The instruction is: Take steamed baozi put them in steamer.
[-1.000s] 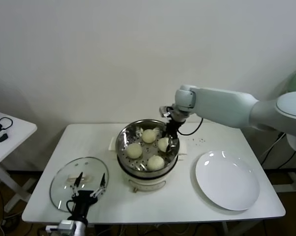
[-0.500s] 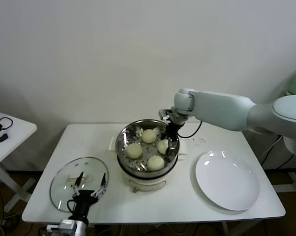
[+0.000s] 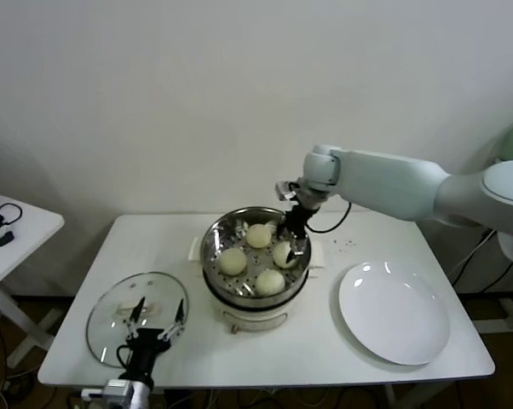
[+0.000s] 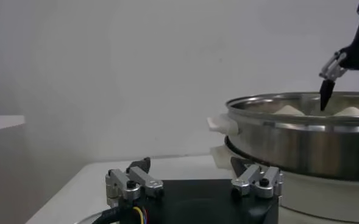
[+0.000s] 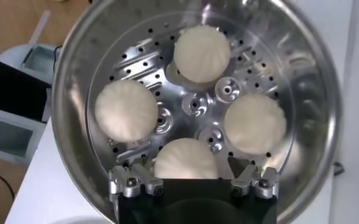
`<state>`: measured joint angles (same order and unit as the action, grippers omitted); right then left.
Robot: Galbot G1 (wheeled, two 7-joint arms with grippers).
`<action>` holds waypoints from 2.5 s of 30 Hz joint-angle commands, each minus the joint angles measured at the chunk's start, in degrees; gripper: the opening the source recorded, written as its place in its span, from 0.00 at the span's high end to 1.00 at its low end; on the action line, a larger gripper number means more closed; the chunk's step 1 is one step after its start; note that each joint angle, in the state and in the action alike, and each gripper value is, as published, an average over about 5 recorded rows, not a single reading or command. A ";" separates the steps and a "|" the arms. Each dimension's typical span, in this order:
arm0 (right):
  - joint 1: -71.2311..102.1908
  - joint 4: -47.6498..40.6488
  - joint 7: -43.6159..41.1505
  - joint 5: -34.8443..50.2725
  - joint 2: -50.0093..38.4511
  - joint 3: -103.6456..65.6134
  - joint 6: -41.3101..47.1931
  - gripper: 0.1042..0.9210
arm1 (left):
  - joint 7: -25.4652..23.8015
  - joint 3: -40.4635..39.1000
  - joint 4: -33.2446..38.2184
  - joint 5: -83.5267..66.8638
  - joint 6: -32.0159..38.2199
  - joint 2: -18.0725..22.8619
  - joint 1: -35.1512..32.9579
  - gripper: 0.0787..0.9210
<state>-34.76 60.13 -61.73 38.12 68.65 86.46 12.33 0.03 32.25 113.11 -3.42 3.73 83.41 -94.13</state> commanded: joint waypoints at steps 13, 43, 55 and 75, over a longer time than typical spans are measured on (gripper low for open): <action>7.77 21.55 11.76 -7.55 -25.18 -24.15 2.22 0.12 | 0.72 0.36 1.02 0.55 0.70 0.61 -0.19 0.12; 97.35 41.83 39.15 -17.44 -12.84 -117.44 -12.40 0.12 | 1.10 0.64 2.60 1.37 1.17 1.48 -0.54 0.12; 111.54 45.96 42.35 -23.40 8.37 -125.08 -21.45 0.12 | 0.96 1.37 4.18 1.34 0.26 1.68 -0.78 0.12; 121.47 47.77 41.47 -23.22 15.89 -126.01 -25.56 0.12 | 0.63 2.67 2.74 0.95 0.76 1.82 0.05 0.12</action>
<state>80.07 106.79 -20.69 15.61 79.52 -37.31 -10.92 0.80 34.76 116.02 -2.25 4.52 85.23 -94.15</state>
